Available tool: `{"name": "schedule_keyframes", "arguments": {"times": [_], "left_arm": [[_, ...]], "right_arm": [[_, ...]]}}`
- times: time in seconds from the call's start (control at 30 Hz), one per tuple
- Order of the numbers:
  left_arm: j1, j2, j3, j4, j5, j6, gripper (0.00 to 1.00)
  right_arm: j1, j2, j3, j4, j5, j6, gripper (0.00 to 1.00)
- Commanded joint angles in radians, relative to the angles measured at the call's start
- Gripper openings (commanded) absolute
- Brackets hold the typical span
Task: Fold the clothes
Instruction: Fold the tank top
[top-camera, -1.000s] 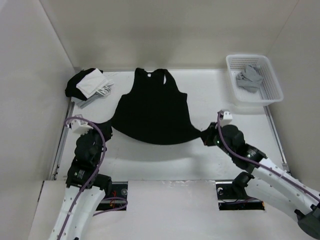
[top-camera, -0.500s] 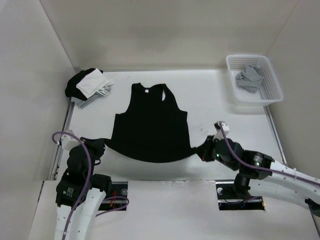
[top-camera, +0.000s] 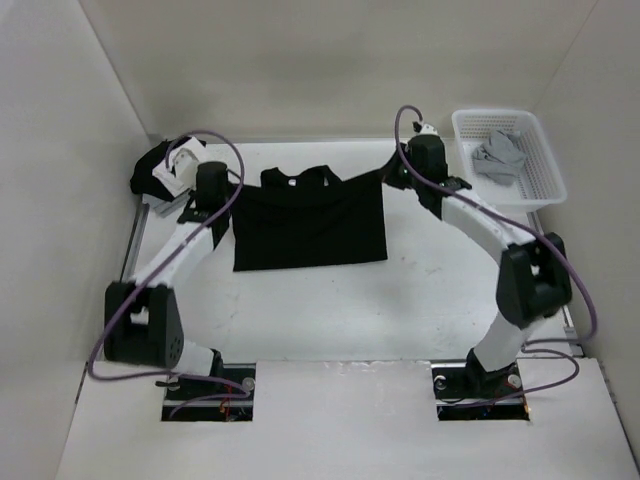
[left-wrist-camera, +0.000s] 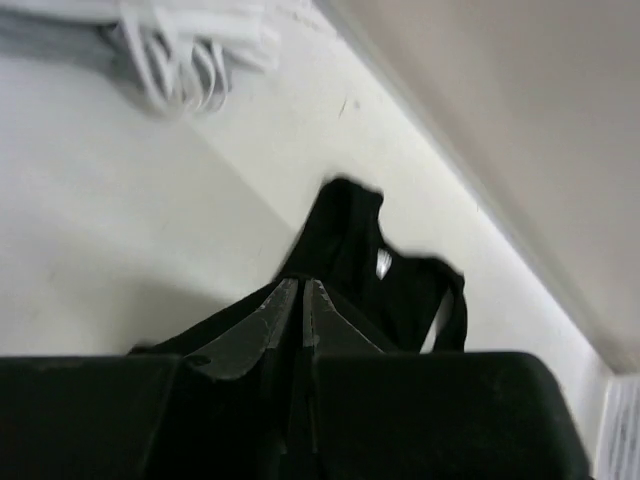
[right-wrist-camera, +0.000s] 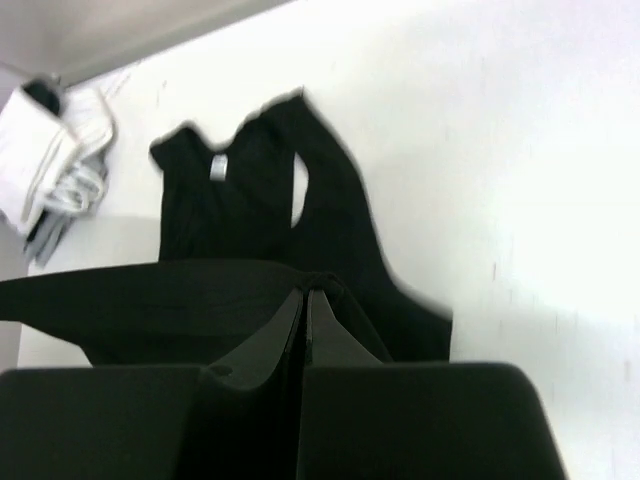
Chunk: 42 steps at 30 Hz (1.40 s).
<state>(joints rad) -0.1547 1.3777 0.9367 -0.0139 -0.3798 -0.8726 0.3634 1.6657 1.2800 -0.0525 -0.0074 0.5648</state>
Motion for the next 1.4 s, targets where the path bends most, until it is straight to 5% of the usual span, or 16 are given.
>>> {"name": "schedule_keyframes", "arguments": {"times": [0.0, 0.2, 0.33, 0.4, 0.6, 0.73, 0.77, 1.07, 1.37], "left_arm": [[0.054, 0.165, 0.178, 0.192, -0.027, 0.04, 0.0], [0.102, 0.499, 0.479, 0.16, -0.013, 0.069, 0.05], [0.106, 0.626, 0.62, 0.147, 0.048, 0.11, 0.29], [0.097, 0.58, 0.599, 0.161, 0.073, 0.129, 0.32], [-0.044, 0.218, 0.163, 0.348, -0.017, 0.165, 0.33], [-0.119, 0.02, -0.181, 0.382, -0.036, 0.123, 0.34], [-0.118, -0.018, -0.249, 0.371, -0.027, 0.098, 0.34], [0.025, -0.189, -0.522, 0.29, 0.165, -0.031, 0.39], [0.139, -0.022, -0.541, 0.411, 0.291, -0.078, 0.46]], "right_arm": [[-0.066, 0.144, 0.19, 0.082, -0.097, -0.037, 0.0], [-0.116, 0.431, 0.477, 0.078, -0.143, 0.018, 0.04], [-0.113, 0.558, 0.593, 0.141, -0.135, 0.113, 0.48], [-0.113, 0.517, 0.547, 0.166, -0.14, 0.125, 0.6], [-0.073, 0.211, 0.117, 0.242, -0.057, 0.089, 0.54], [-0.036, 0.028, -0.218, 0.304, -0.04, 0.104, 0.08], [-0.03, -0.004, -0.285, 0.303, -0.037, 0.113, 0.05], [-0.017, -0.119, -0.571, 0.353, -0.014, 0.17, 0.4], [-0.014, -0.066, -0.579, 0.384, -0.016, 0.191, 0.47]]}}
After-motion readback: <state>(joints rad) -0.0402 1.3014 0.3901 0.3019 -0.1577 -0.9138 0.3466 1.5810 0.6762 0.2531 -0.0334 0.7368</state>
